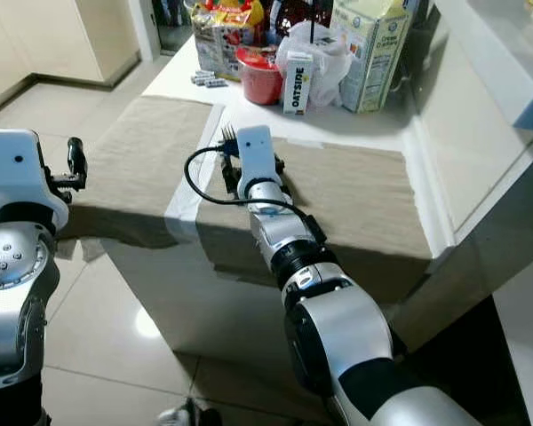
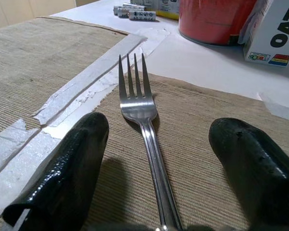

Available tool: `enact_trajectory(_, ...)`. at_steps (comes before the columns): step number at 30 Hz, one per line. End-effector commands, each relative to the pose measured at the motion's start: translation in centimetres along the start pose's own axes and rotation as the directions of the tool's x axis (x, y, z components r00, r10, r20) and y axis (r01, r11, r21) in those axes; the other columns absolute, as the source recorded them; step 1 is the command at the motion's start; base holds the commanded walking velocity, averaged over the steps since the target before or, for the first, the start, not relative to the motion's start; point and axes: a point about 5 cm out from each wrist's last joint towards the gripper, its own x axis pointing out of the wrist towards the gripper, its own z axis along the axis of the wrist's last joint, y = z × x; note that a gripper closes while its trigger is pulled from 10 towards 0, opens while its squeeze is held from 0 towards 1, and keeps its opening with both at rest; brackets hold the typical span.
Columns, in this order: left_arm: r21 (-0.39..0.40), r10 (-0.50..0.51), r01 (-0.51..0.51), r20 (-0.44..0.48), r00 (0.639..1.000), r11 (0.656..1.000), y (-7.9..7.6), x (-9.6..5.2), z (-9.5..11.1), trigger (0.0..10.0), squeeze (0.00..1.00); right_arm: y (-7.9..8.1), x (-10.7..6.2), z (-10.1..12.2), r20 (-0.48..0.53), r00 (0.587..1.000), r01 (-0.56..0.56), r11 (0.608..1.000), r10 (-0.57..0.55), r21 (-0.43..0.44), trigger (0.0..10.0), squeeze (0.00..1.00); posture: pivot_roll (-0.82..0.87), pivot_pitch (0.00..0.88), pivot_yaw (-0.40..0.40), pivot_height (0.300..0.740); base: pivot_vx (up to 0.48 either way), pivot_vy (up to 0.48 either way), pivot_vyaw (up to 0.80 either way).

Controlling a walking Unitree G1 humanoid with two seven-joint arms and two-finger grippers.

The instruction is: Setting the table

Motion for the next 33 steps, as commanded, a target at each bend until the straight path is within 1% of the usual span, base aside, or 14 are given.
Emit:
enact_trajectory(1,0.009,0.002,-0.002,0.009,1.0,1.0,0.1,0.1,0.2,10.0,0.0,0.2,-0.1,-1.1,-0.069,0.998,-0.01,0.999,0.012,0.036,10.0,0.0,0.14,0.049,0.021,0.74,0.0,0.0,0.0)
enact_trajectory(4,0.008,0.002,-0.002,0.01,1.0,1.0,0.1,0.0,0.3,10.0,0.0,0.2,-0.2,-1.5,-0.091,0.996,-0.014,0.999,0.018,0.048,10.0,0.0,0.14,0.05,0.02,0.74,0.0,0.0,0.0)
enact_trajectory(8,0.007,0.001,-0.001,0.011,1.0,1.0,0.1,0.1,0.3,10.0,0.0,0.5,-0.4,-2.7,-0.163,0.985,-0.038,0.995,0.053,0.093,10.0,0.0,0.14,0.051,0.02,0.74,0.0,0.0,0.0)
enact_trajectory(9,0.007,0.001,-0.001,0.011,1.0,1.0,0.1,0.1,0.3,10.0,0.0,0.5,-0.4,-2.7,-0.163,0.985,-0.038,0.995,0.053,0.093,10.0,0.0,0.14,0.051,0.02,0.74,0.0,0.0,0.0)
enact_trajectory(10,0.007,0.0,0.0,0.011,1.0,1.0,0.1,0.0,0.3,10.0,0.0,0.8,-0.6,-3.4,-0.213,0.974,-0.05,0.99,0.078,0.134,10.0,0.0,0.14,0.053,0.021,0.74,0.0,0.0,0.0)
enact_trajectory(11,0.007,0.0,0.0,0.011,1.0,1.0,0.1,0.0,0.3,10.0,0.0,0.8,-0.6,-3.4,-0.213,0.974,-0.05,0.99,0.078,0.134,10.0,0.0,0.14,0.053,0.021,0.74,0.0,0.0,0.0)
enact_trajectory(12,0.007,0.0,0.0,0.012,1.0,1.0,0.0,0.0,0.4,10.0,0.0,0.9,-0.7,-4.0,-0.246,0.965,-0.053,0.984,0.095,0.169,10.0,0.0,0.14,0.055,0.02,0.74,0.0,0.0,0.0)
enact_trajectory(19,0.008,0.003,-0.003,0.01,1.0,1.0,0.1,0.1,0.3,10.0,0.0,1.0,-0.8,-4.1,-0.24,0.965,-0.079,0.99,0.106,0.121,10.0,0.0,0.14,0.055,0.02,0.74,0.0,0.0,0.0)
enact_trajectory(22,0.007,0.002,-0.002,0.011,1.0,1.0,0.0,0.1,0.3,10.0,0.0,1.0,-0.9,-4.5,-0.251,0.962,-0.082,0.989,0.111,0.122,10.0,0.0,0.14,0.061,0.019,0.74,0.0,0.0,0.0)
enact_trajectory(23,0.006,0.003,-0.003,0.011,1.0,1.0,0.0,0.0,0.3,10.0,0.0,1.0,-1.0,-4.6,-0.256,0.96,-0.084,0.989,0.114,0.123,0.0,0.0,0.14,0.061,0.019,0.74,0.0,0.0,0.0)
enact_trajectory(33,0.005,0.005,-0.005,0.009,1.0,1.0,0.1,0.1,0.3,10.0,0.0,1.2,-1.2,-5.3,-0.277,0.951,-0.113,0.988,0.139,0.108,0.0,0.0,0.14,0.063,0.017,0.74,0.0,0.0,0.0)
